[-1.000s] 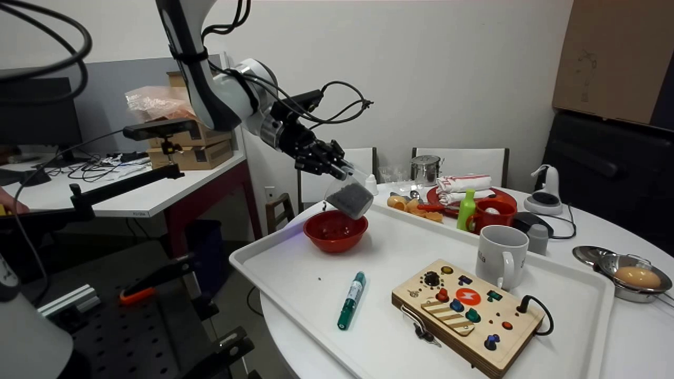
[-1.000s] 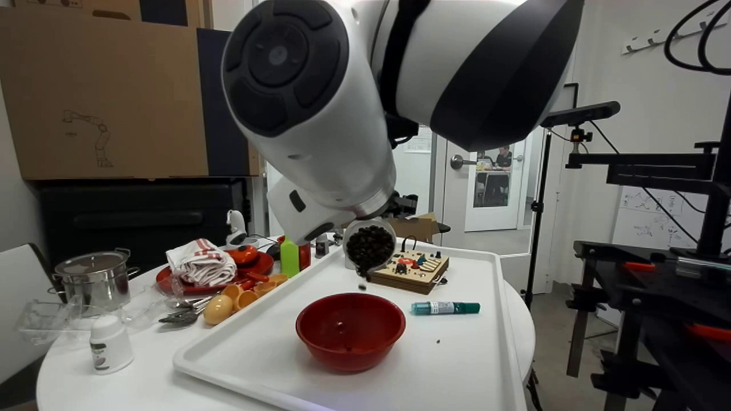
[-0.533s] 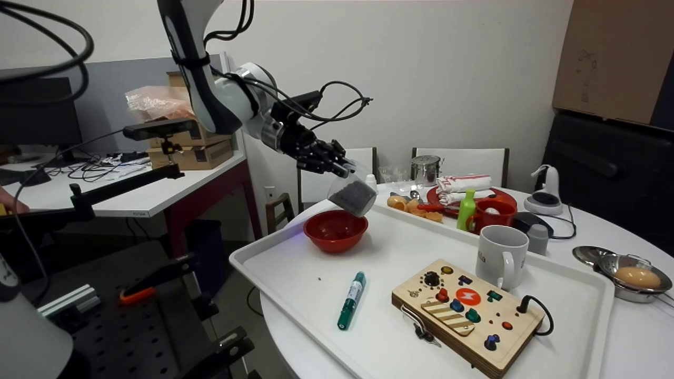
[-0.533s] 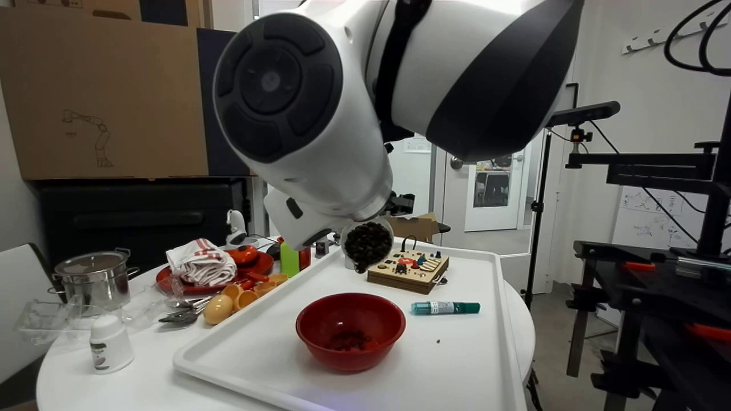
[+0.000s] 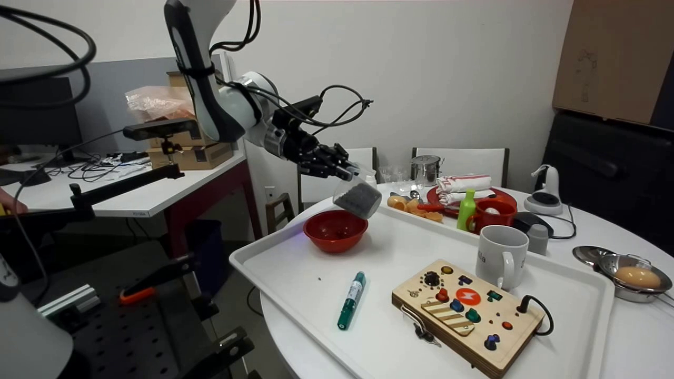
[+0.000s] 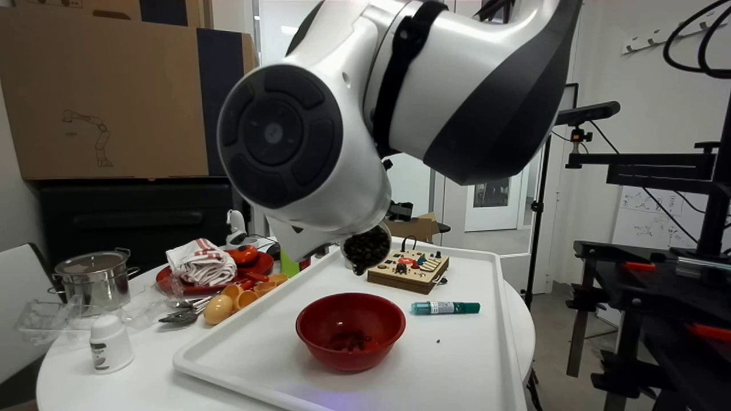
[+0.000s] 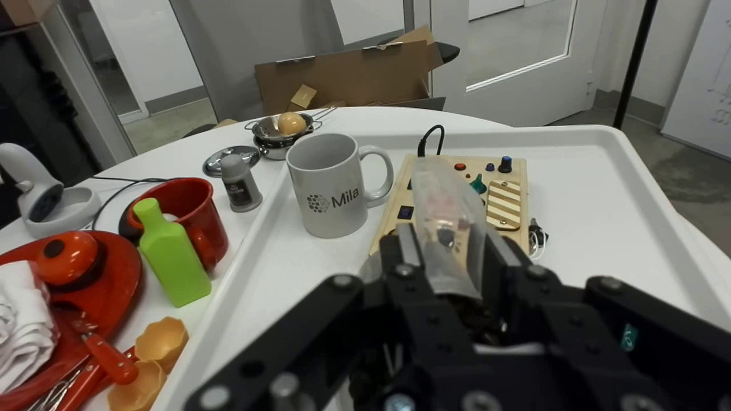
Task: Empty the jug into the red bowl
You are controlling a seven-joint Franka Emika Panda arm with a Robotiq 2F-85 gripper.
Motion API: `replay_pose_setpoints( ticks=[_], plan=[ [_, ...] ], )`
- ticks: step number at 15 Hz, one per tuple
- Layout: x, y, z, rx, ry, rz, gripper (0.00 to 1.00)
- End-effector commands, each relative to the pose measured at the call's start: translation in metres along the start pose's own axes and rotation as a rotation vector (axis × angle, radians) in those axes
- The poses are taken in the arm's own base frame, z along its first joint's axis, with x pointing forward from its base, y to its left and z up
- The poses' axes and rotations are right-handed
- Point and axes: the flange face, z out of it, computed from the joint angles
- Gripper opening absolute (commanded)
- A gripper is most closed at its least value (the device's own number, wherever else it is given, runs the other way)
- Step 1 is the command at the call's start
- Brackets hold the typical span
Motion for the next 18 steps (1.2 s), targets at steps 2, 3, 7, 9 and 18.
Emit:
replay_pose_setpoints(
  ticks=[2,3,7,9,18],
  plan=[
    [0.011,0.002,0.002,-0.032,-0.071,0.021,0.07],
    [0.012,0.002,0.003,-0.033,-0.078,0.021,0.07],
    [0.014,0.001,-0.001,-0.052,-0.108,0.020,0.07],
    [0.015,0.001,-0.007,-0.068,-0.126,0.019,0.07],
    [0.025,-0.009,-0.024,-0.089,-0.153,0.000,0.07]
  ],
)
